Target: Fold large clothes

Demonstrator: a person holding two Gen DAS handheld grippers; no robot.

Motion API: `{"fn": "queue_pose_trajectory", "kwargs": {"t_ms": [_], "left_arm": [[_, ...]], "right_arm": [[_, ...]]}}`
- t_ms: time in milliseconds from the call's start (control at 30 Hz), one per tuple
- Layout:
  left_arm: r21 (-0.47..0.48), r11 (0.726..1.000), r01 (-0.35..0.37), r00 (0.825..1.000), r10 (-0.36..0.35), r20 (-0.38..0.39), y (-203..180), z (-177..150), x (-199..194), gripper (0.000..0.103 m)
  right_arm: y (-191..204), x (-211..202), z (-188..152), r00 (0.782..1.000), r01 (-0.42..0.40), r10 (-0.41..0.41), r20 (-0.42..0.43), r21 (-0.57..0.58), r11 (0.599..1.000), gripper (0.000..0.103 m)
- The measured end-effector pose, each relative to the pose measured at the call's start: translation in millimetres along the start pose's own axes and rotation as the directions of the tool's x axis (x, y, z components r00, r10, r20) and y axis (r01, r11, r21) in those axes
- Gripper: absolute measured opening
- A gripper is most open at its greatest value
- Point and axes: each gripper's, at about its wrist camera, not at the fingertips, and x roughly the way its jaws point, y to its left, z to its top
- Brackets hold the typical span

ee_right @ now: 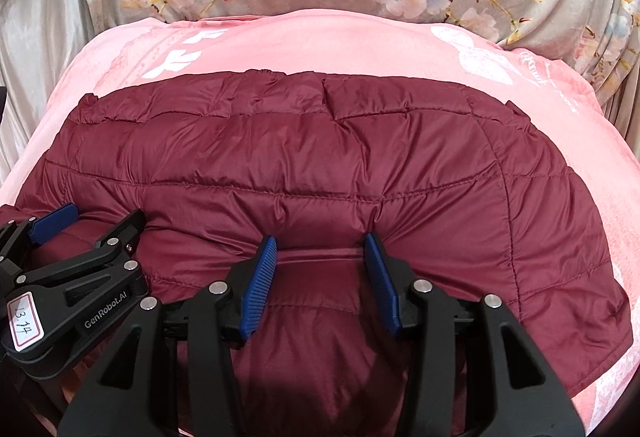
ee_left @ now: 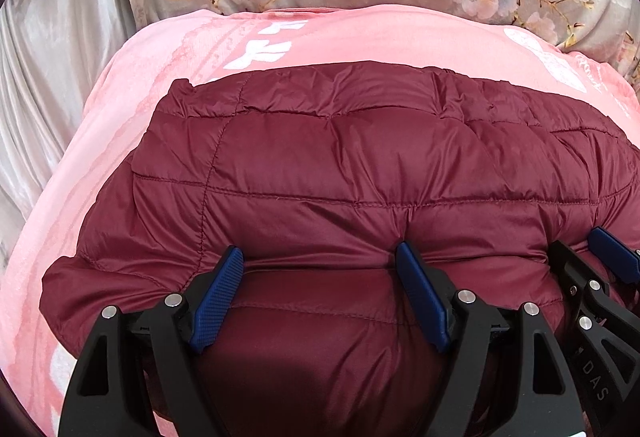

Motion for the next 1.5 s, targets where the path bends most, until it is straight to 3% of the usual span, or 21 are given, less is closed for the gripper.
{"fn": "queue_pose_trajectory", "kwargs": {"t_ms": [167,333,400,500,533,633,733,800,900,1033,1133,1233,1367,1400,1467,1500], "left_arm": [[-0.048,0.997,0.055,0.999,-0.055,0.004,16,0,-11,0.076],[-0.182,0.979,0.087,0.996,-0.087,0.007,76,-11,-58,0.075],[-0.243,0.968,0.053,0.998,-0.060,-0.018,101,-17,-67,0.075],[-0.364,0.930,0.055,0.992,-0.092,-0.087,140,-29,-61,0.074],[-0.395,0.917,0.059,0.989,-0.106,-0.099,148,-33,-58,0.074],[-0.486,0.869,0.094,0.976,-0.177,-0.127,170,-45,-41,0.073],[-0.562,0.814,0.145,0.965,-0.242,-0.102,177,-53,-31,0.072],[-0.575,0.805,0.148,0.966,-0.242,-0.090,178,-53,-31,0.072],[-0.622,0.765,0.166,0.961,-0.267,-0.072,187,-53,-36,0.070],[-0.642,0.758,0.114,0.975,-0.208,-0.072,203,-57,-49,0.070],[-0.669,0.724,0.169,0.948,-0.304,-0.090,203,-59,-34,0.070],[-0.634,0.758,0.153,0.960,-0.267,-0.088,191,-52,-33,0.070],[-0.627,0.754,0.196,0.948,-0.309,-0.075,176,-41,-24,0.070],[-0.625,0.752,0.208,0.946,-0.318,-0.069,173,-39,-23,0.067],[-0.625,0.746,0.229,0.939,-0.339,-0.061,166,-33,-25,0.044],[-0.616,0.750,0.240,0.938,-0.342,-0.051,163,-30,-29,0.038]], "right_arm": [[-4,-10,3,1.000,-0.014,0.014,0.001,0.019,1.000,0.050],[-1,-58,0,0.995,-0.096,0.093,0.047,0.077,0.992,0.050],[7,-69,-2,0.993,-0.107,0.104,0.056,0.064,0.992,0.049],[22,-73,-8,0.991,-0.127,0.125,0.046,0.045,0.991,0.040],[24,-72,-8,0.991,-0.131,0.129,0.037,0.044,0.990,0.026],[34,-58,-12,0.989,-0.146,0.147,-0.013,0.037,0.989,0.005],[39,-48,-19,0.991,-0.129,0.130,-0.032,0.017,0.991,0.003],[39,-44,-22,0.991,-0.130,0.131,-0.039,0.022,0.991,0.003],[38,-41,-24,0.991,-0.131,0.131,-0.037,0.023,0.991,0.003],[38,-36,-26,0.992,-0.120,0.121,-0.034,0.010,0.993,0.002],[39,-37,-25,0.993,-0.115,0.115,-0.029,0.015,0.993,0.002],[34,-48,-23,0.988,-0.153,0.154,-0.008,0.064,0.986,0.003],[38,-54,-23,0.986,-0.167,0.168,-0.012,0.065,0.984,0.003],[39,-52,-24,0.986,-0.163,0.164,-0.016,0.060,0.985,0.003],[39,-45,-28,0.987,-0.158,0.159,-0.025,0.060,0.986,0.003],[38,-42,-30,0.986,-0.161,0.163,-0.026,0.066,0.985,0.003]]}}
